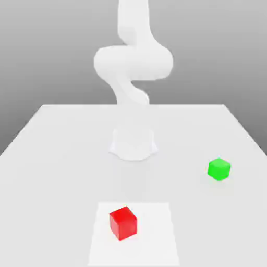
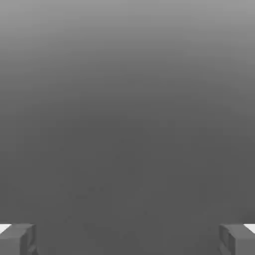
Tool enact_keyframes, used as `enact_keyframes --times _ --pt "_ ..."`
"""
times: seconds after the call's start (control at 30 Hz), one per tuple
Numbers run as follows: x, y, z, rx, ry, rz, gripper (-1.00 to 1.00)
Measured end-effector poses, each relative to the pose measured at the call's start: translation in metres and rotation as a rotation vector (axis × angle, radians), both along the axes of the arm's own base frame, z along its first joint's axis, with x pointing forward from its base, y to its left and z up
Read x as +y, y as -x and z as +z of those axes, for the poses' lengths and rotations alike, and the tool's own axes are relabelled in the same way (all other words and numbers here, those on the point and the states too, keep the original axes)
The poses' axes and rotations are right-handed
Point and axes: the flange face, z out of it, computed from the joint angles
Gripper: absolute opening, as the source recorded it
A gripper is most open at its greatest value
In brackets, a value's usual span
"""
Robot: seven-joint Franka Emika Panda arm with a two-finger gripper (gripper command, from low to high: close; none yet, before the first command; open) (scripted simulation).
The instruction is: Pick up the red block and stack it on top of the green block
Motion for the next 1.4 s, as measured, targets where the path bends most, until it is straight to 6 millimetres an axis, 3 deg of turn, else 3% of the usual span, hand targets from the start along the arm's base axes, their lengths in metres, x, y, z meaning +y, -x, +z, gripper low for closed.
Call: enact_keyframes --times 0.17,0.33,0.5,0.67,0.87,0.9,1.13,1.33,1.4 --pt "-0.007 -0.053 -0.114 0.189 -0.164 -0.166 0.0" --pt "-0.008 -0.073 -0.228 0.368 -0.268 -0.359 0.0" --pt "-0.011 -0.064 -0.338 0.529 -0.315 -0.582 0.0" --pt "-0.019 -0.03 -0.436 0.656 -0.308 -0.83 0.0" --pt "-0.019 -0.023 -0.504 0.674 -0.3 -0.871 0.0" --pt "-0.019 -0.022 -0.513 0.675 -0.3 -0.872 -1.0" --pt "-0.019 -0.022 -0.514 0.673 -0.301 -0.872 -1.0" --pt "-0.017 -0.022 -0.459 0.674 -0.299 -0.866 -1.0" --pt "0.034 -0.014 -0.449 0.696 -0.26 -0.722 -1.0"
